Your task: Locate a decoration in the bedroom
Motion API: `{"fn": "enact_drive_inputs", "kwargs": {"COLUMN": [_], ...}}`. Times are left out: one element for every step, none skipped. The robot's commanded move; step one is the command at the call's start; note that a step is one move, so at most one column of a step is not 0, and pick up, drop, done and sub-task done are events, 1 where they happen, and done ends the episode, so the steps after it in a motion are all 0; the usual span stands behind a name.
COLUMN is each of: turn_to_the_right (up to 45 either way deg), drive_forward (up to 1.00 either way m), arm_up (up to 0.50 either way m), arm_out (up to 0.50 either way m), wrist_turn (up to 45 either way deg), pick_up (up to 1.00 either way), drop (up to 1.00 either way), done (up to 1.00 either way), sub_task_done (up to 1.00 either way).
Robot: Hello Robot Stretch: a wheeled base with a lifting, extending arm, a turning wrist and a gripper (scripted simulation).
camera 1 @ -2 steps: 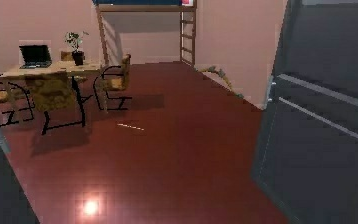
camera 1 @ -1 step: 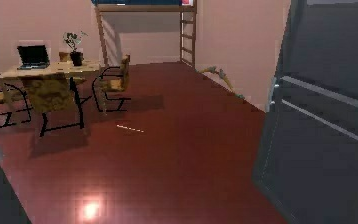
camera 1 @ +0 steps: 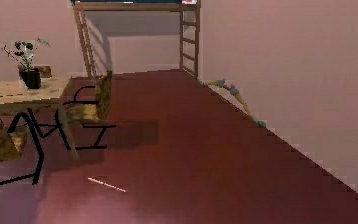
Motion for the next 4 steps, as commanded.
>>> {"fn": "enact_drive_inputs", "kwargs": {"turn_to_the_right": [9.0, 0.0, 12.0, 0.0], "drive_forward": [0.00, 0.40, 0.00, 0.50], "arm_up": [0.00, 0.00, 0.00, 0.00], "arm_out": [0.00, 0.00, 0.00, 0.00], "wrist_turn": [0.0, 0.0, 0.0, 0.0], "pick_up": [0.00, 0.00, 0.00, 0.00], "drop": [0.00, 0.00, 0.00, 0.00], "done": [0.00, 0.00, 0.00, 0.00], "sub_task_done": [0.00, 0.00, 0.00, 0.00]}}
